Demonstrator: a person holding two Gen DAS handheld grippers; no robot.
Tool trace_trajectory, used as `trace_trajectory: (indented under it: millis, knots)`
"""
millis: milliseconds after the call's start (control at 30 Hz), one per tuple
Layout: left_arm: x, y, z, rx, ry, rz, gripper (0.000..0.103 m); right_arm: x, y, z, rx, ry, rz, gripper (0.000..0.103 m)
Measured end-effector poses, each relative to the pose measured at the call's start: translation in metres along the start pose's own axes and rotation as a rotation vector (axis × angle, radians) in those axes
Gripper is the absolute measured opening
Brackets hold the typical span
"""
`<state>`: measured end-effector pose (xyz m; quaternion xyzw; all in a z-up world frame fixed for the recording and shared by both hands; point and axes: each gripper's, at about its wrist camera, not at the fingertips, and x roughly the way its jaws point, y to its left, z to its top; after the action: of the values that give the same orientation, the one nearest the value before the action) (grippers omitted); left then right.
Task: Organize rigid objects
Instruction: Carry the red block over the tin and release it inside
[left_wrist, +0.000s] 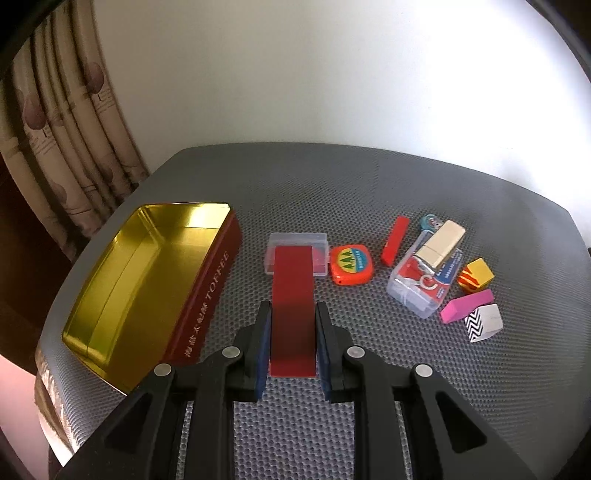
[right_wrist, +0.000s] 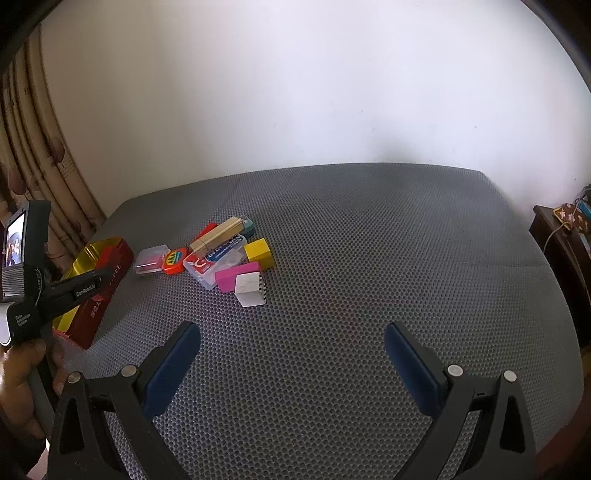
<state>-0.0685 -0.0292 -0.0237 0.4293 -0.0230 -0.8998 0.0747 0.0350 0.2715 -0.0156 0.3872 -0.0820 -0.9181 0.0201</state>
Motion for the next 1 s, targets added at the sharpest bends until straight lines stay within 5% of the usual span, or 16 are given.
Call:
trace_trajectory:
  millis: [567, 1000]
  knots:
    - [0.008, 0.037, 0.007, -0.043, 0.011, 0.074, 0.019, 0.004, 0.003, -0.001, 0.002, 0.011, 0.006, 0.102]
    - [0.024, 0.108, 0.011, -0.14, 0.046, 0.135, 0.019, 0.007, 0.005, -0.003, 0.002, 0.021, 0.005, 0.102]
